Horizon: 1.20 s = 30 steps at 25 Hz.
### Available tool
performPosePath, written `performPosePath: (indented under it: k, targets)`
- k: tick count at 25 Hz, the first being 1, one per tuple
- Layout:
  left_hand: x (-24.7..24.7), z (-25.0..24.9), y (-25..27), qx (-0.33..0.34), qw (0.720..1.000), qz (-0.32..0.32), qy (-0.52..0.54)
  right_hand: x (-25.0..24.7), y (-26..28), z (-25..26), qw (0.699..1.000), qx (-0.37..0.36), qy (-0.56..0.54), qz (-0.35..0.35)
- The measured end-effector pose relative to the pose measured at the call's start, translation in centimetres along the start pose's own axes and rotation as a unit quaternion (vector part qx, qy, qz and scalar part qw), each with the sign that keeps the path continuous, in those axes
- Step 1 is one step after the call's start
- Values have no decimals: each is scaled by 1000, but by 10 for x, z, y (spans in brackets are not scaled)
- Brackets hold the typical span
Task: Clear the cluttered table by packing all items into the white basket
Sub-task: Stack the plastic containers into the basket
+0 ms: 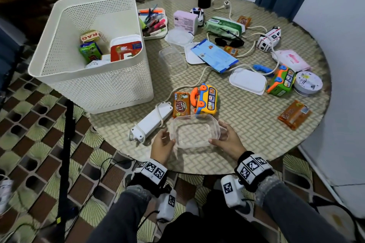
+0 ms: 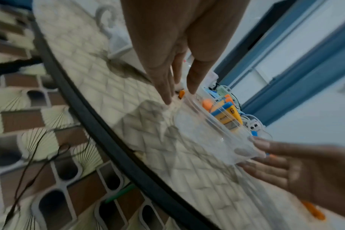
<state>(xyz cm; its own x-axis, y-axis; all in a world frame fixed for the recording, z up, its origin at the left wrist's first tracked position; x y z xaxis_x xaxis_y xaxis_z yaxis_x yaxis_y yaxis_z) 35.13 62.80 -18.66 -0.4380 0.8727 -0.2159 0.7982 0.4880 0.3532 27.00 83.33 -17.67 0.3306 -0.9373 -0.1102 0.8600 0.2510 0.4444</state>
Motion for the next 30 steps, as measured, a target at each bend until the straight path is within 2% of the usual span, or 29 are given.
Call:
performPosePath:
  k: [2, 4, 7, 11, 15, 17, 20, 26, 28, 30]
  targets:
    - [-1, -7, -3, 86, 992, -28, -83, -2, -6, 1, 999, 20, -23, -45]
    - [5, -22, -6, 162, 979, -28, -122, -8, -13, 6, 994, 28, -55, -93]
    - [30, -51, -16, 195, 975, 2, -104, -26, -28, 13, 986, 28, -65, -148]
    - [81, -87, -48, 190, 979, 55, -52, -59, -52, 29, 980, 23, -75, -180]
    - [146, -125, -86, 180, 976, 97, -71, -104, -90, 43, 977, 34, -68, -197]
    - [159, -134, -92, 156, 979, 112, -73, -110, -99, 42, 977, 31, -65, -200]
    - [199, -146, -125, 131, 981, 110, -93, -136, -131, 54, 980, 31, -25, -194]
    - [240, -148, -173, 90, 968, 120, -201, -159, -172, 69, 981, 20, 135, -138]
    - [249, -144, -189, 92, 953, 130, -258, -160, -182, 70, 977, 28, 175, -121]
    - [255, -141, -198, 68, 925, 154, -340, -158, -190, 72, 968, 38, 221, -110]
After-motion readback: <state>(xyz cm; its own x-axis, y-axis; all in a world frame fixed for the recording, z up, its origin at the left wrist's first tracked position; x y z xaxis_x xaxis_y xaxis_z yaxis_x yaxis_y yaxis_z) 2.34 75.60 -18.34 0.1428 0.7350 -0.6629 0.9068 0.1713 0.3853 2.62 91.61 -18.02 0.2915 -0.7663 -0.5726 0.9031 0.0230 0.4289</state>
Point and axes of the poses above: each hand's wrist, its own y-axis away from the middle knuckle, its own x-axis out of the palm, z = x × y, the point moved 1 cm from there along -y, towards the middle knuckle, and after that the axes turned 1 degree about x, right-handed, at the moved point
